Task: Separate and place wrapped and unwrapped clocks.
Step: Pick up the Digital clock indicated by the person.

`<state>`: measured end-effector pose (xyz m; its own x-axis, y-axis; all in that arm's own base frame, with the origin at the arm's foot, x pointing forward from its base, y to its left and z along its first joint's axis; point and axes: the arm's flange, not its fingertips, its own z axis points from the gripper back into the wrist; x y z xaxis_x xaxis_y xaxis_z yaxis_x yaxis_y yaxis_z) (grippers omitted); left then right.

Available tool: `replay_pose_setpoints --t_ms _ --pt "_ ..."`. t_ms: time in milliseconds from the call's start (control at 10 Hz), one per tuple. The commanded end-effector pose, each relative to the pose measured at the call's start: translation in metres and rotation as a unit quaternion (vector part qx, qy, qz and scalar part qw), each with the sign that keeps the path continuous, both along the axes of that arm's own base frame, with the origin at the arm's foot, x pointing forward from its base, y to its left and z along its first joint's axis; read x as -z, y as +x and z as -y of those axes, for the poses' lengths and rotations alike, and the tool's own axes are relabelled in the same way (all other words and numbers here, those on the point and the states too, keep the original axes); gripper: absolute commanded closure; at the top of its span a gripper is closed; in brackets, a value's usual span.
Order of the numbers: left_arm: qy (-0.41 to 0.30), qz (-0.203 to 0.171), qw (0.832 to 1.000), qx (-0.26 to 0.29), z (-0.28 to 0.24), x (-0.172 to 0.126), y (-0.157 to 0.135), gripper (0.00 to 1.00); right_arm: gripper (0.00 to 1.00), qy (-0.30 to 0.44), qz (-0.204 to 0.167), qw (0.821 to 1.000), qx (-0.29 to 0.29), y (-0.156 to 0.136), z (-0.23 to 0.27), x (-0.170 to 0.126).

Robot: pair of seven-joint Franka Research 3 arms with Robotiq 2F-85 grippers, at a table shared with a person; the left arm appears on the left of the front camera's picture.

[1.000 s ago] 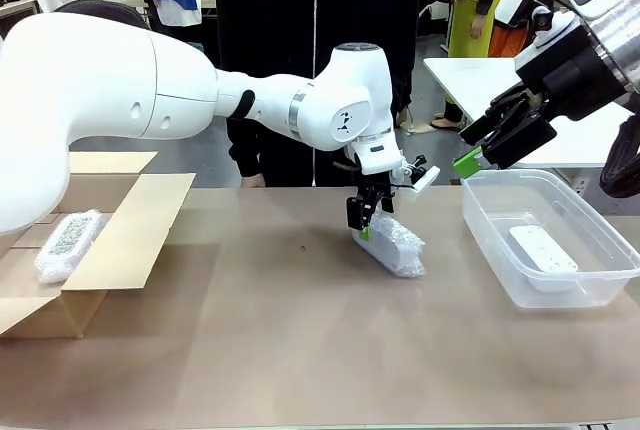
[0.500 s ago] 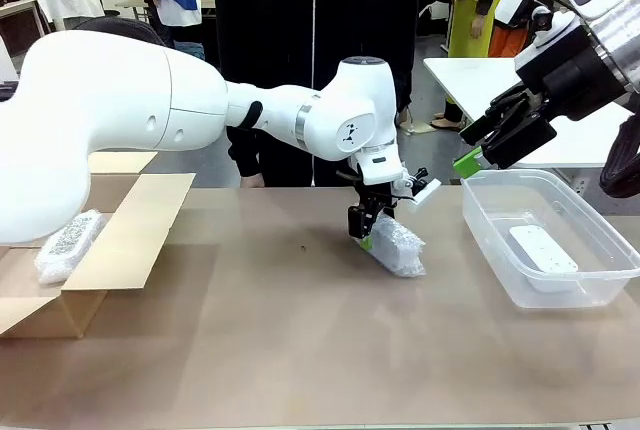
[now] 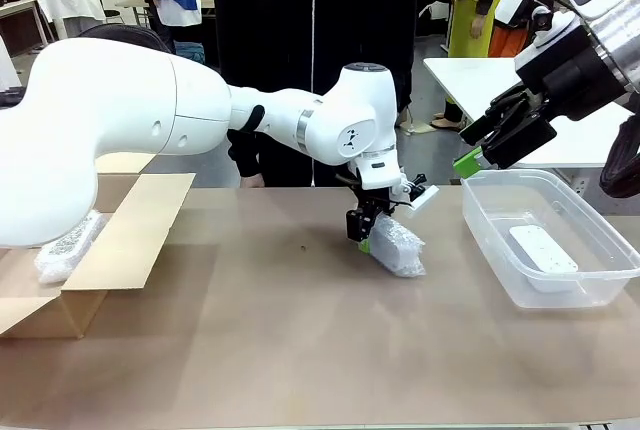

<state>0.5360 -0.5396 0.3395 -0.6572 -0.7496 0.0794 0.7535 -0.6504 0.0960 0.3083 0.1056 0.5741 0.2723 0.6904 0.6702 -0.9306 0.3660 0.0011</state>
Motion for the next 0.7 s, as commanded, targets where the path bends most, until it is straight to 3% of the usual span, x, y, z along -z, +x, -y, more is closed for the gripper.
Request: replay_pose_setpoints --t_ms 0,100,200,300,400,500,600 --pt "-0.001 -0.006 1.000 0.014 0.010 -0.009 0.013 0.39 0.00 0.014 -0.003 1.000 -0.011 0.002 0.000 0.001" --pt "-0.002 -0.006 1.000 0.012 0.010 -0.010 0.013 0.25 0.00 0.014 -0.003 1.000 -0.011 0.002 0.000 0.001" --pt "-0.005 -0.007 1.000 0.011 0.009 -0.011 0.013 0.59 0.00 0.014 -0.003 1.000 -0.011 0.002 0.000 0.001" --pt "-0.008 -0.012 1.000 0.012 0.009 -0.012 0.013 0.44 0.00 0.014 -0.003 1.000 -0.011 0.002 0.000 0.001" --pt "-0.006 -0.010 1.000 0.009 0.008 -0.015 0.013 0.79 0.00 0.014 -0.003 1.000 -0.011 0.002 0.000 0.001" --pt "-0.011 -0.005 1.000 -0.004 0.003 -0.024 0.014 0.64 0.00 0.014 -0.003 1.000 -0.011 0.002 0.000 0.001" --pt "-0.025 -0.004 0.999 -0.024 -0.007 -0.040 0.012 0.99 0.00 0.014 -0.003 1.000 -0.011 0.002 0.000 0.001"
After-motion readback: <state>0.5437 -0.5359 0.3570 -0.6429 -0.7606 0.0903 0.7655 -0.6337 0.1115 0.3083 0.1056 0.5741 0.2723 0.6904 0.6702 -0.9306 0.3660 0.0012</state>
